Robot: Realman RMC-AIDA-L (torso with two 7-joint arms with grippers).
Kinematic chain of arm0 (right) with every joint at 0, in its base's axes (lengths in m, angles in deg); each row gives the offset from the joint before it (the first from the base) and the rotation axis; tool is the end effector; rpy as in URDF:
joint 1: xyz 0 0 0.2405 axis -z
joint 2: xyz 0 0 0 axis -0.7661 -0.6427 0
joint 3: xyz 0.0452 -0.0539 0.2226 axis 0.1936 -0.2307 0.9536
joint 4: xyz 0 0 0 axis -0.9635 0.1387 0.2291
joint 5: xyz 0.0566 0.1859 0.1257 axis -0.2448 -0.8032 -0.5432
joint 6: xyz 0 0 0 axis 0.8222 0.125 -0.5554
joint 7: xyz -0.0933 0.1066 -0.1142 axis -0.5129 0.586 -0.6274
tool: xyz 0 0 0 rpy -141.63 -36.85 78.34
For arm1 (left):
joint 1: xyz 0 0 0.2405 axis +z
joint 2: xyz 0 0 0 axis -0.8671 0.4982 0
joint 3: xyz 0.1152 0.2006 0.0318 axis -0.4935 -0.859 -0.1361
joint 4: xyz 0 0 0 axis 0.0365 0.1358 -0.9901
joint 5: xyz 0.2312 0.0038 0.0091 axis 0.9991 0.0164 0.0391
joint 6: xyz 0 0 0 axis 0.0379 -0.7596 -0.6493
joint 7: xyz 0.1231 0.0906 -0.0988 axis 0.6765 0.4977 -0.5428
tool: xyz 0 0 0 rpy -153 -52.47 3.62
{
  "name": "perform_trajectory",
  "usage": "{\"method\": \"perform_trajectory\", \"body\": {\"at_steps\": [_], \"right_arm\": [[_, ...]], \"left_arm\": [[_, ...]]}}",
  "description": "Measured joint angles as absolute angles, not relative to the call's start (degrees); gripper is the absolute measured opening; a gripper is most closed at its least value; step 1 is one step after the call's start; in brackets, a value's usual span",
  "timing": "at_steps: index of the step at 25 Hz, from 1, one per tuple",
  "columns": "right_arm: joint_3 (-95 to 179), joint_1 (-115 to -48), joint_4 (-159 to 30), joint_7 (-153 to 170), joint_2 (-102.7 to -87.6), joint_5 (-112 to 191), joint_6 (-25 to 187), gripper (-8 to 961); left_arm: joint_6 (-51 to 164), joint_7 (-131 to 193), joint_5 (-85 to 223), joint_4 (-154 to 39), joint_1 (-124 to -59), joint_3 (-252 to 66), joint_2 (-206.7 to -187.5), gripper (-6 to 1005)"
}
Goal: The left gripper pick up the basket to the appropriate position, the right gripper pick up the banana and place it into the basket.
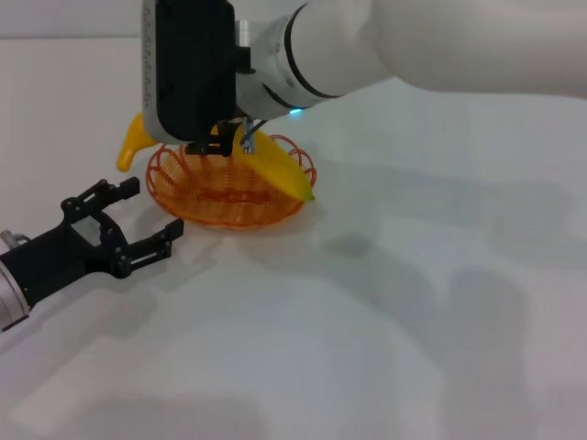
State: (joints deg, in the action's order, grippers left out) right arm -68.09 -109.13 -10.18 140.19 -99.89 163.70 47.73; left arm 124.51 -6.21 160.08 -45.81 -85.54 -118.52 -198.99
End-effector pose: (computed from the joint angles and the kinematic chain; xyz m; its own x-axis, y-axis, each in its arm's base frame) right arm 0.0198 0.4092 -0.1640 0.9295 0.2399 0.2802 0.3389 -0.8554 -0.3917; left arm -0.3155 0.3285 -0.0484 0.8439 0.1086 0.5253 0.4176 -0.7477 -0.5163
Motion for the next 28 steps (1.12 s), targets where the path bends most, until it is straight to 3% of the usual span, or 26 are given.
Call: {"method": "perform_trajectory", "body": {"at_steps": [14,16,20,28], "right_arm": [[-68.6,-108.4,-8.7,140.3,-99.84,163.8,47.5,574],[-68.1,-107.3,-6.5,140.3,-99.58,163.8,46.5,634],[-63.5,-100.5,3.6,139.7,-99.18,166.6,41.8,755],[-54.6,-87.9,18.4,133.4,-99.17,165.2,34.8,749]], "left_arm": [[124.5,-6.2,160.1,-45.8,-85.3,-118.5,-198.98,879],[124.5,-6.2,160.1,-45.8,-85.2,-118.5,-198.98,879],[124.5,-6.2,160.0,-45.8,-85.1,-118.5,-198.98,879],[124.5,-6.1,159.7,-45.8,-85.0,-118.3,-198.98,880]]}}
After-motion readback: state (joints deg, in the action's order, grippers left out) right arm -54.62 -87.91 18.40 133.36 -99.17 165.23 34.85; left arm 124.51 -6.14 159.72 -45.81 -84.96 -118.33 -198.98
